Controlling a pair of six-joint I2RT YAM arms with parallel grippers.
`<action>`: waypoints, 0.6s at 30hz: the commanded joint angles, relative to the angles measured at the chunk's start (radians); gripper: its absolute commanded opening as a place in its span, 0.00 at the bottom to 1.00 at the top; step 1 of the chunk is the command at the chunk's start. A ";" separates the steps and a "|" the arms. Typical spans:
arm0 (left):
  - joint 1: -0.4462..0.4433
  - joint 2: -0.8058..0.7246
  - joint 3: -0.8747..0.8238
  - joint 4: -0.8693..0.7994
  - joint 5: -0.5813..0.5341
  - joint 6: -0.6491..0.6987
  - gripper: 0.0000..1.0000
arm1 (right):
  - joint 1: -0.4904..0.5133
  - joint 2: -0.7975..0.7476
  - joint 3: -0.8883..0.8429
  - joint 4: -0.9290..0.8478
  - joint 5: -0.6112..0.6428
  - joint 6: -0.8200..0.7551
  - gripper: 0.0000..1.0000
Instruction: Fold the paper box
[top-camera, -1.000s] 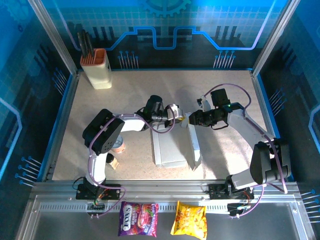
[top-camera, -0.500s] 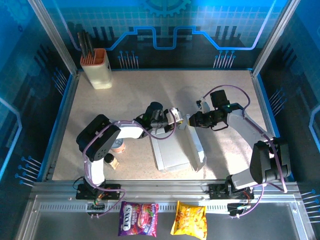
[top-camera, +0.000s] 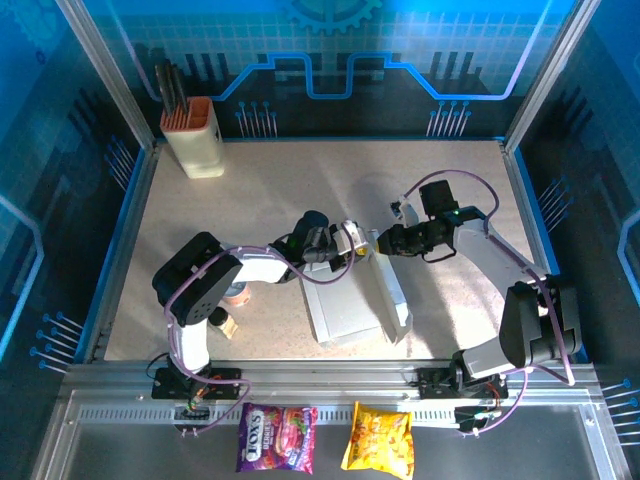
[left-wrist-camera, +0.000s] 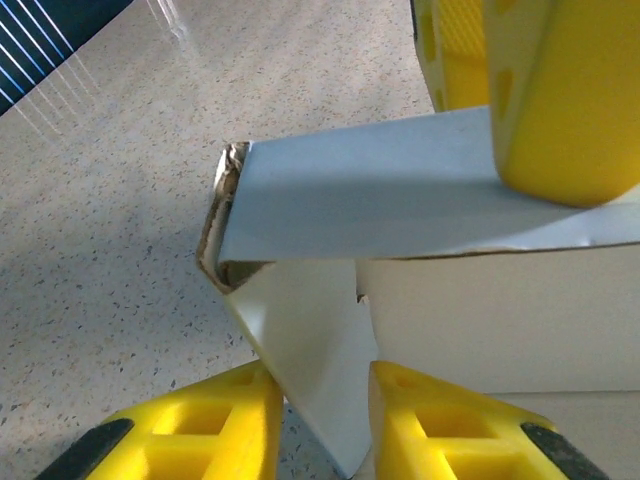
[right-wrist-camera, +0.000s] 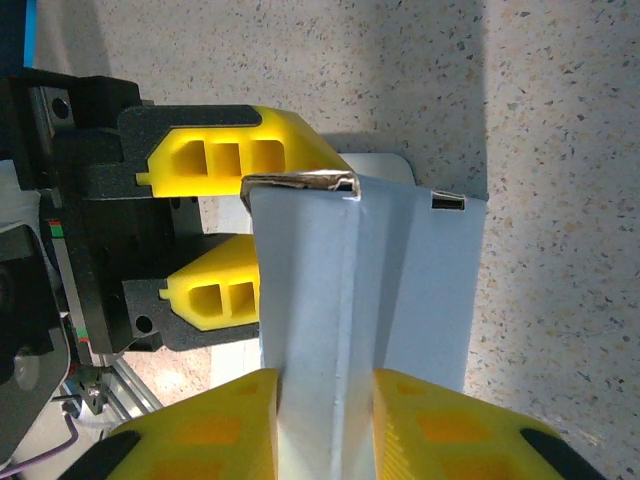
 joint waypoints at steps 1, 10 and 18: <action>-0.043 0.009 0.014 -0.058 0.032 -0.013 0.28 | 0.011 0.015 -0.017 -0.033 0.008 -0.019 0.27; -0.077 -0.007 0.010 -0.055 -0.027 -0.079 0.10 | 0.036 -0.013 -0.028 -0.048 -0.009 -0.020 0.25; -0.077 -0.082 -0.075 -0.046 -0.130 -0.202 0.03 | 0.048 -0.006 -0.028 -0.049 0.006 -0.017 0.25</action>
